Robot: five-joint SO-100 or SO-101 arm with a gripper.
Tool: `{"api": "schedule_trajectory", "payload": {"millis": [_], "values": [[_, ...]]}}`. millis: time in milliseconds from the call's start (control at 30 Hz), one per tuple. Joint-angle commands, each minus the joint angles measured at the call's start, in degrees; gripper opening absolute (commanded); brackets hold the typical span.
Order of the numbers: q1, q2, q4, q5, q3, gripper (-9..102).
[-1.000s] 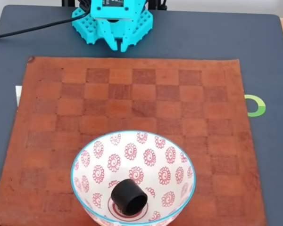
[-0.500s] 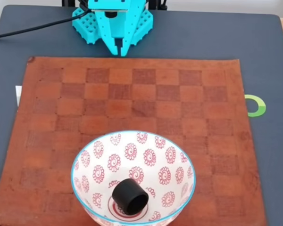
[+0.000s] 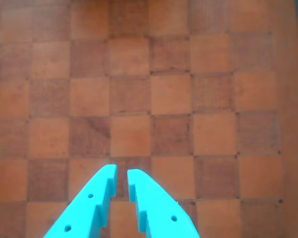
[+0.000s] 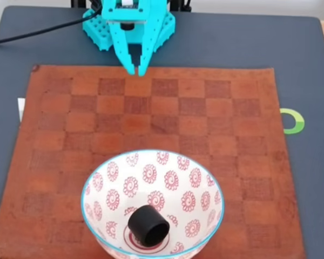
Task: Grasp a black cylinder and put it in a bowl.
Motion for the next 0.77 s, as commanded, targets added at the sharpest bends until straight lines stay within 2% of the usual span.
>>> {"api": "schedule_trajectory", "payload": {"millis": [0,733], "values": [[0.26,2.99,-0.44,0.09,-0.26,0],[0.18,2.9,-0.62,-0.53,-0.09,0]]}}
